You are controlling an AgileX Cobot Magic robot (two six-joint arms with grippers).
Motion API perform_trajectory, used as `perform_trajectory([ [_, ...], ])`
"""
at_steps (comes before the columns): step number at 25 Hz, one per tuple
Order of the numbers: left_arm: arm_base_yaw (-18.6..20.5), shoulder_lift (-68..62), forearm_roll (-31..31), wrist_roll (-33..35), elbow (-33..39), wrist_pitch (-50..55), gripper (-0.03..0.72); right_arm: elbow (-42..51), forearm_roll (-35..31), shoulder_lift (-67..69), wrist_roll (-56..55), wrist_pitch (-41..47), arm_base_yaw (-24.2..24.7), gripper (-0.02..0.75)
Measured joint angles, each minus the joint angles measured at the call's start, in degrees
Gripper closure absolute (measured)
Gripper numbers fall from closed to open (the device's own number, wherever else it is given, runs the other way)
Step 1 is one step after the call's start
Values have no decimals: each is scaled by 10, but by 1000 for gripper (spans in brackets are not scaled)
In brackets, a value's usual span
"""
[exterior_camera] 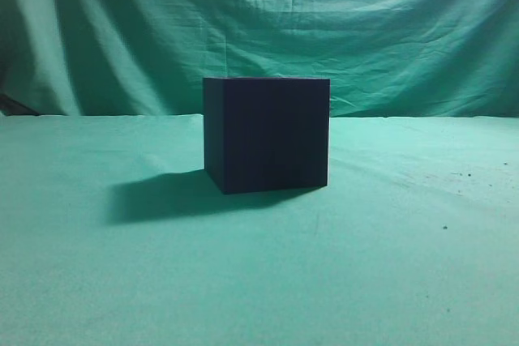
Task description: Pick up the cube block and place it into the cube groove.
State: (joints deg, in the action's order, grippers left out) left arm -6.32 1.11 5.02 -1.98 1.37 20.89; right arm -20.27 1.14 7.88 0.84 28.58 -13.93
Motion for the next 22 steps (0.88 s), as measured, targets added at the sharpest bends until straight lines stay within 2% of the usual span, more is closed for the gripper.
perform_trajectory([
  [4, 0, 0, 0, 0, 0, 0, 688, 97, -14, -63, 0, -60, 85, 688],
  [8, 0, 0, 0, 0, 0, 0, 688, 176, -44, -84, 0, -90, 131, 688],
  [11, 0, 0, 0, 0, 0, 0, 688, 214, -59, -84, 0, -103, 136, 688],
  [22, 0, 0, 0, 0, 0, 0, 688, 218, -64, -84, 11, -60, 126, 688],
])
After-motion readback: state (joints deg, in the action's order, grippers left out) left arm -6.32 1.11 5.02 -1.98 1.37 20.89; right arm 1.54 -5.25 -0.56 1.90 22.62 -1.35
